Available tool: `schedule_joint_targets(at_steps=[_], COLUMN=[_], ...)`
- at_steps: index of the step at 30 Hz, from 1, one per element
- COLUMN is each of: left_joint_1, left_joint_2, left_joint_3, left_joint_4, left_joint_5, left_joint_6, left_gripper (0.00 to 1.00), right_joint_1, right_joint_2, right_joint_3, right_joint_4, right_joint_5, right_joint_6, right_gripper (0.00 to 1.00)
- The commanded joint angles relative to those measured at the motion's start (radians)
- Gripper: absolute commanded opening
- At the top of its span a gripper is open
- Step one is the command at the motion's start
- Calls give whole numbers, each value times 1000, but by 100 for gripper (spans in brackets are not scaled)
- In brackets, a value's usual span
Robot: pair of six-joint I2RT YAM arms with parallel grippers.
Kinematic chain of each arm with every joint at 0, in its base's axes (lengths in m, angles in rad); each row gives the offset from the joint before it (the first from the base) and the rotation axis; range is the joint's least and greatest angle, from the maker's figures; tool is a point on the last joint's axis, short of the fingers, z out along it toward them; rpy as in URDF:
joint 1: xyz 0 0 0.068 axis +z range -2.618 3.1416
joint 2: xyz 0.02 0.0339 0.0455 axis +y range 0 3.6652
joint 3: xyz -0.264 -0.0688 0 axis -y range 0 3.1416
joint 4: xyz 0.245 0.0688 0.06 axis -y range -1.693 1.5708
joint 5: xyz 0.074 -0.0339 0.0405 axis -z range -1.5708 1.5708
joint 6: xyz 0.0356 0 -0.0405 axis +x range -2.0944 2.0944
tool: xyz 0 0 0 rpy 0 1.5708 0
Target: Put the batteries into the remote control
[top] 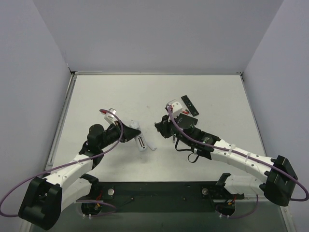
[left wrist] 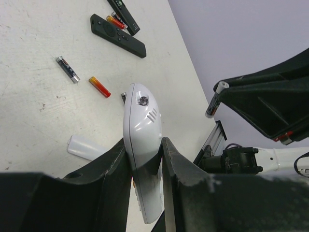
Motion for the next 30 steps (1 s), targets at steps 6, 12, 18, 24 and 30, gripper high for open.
schedule_joint_targets(at_steps=[6, 12, 18, 24, 30], left_joint_1=[-9, -11, -11, -11, -11], left_joint_2=[-30, -73, -98, -102, -99], left_joint_3=[57, 52, 49, 47, 57], left_joint_4=[94, 82, 81, 82, 87], left_joint_5=[-12, -59, -81, -90, -93], left_joint_6=[-81, -117, -138, -158, -174], left_gripper=[0, 0, 0, 0, 0], right_joint_1=[110, 147, 162, 165, 176], right_joint_2=[10, 43, 87, 132, 165], right_joint_3=[-56, -74, -76, -65, -64], right_joint_4=[387, 433, 445, 453, 461], right_joint_5=[-61, -89, -92, -102, -92], right_joint_6=[-96, -113, -133, -141, -175], right_gripper=[0, 0, 0, 0, 0])
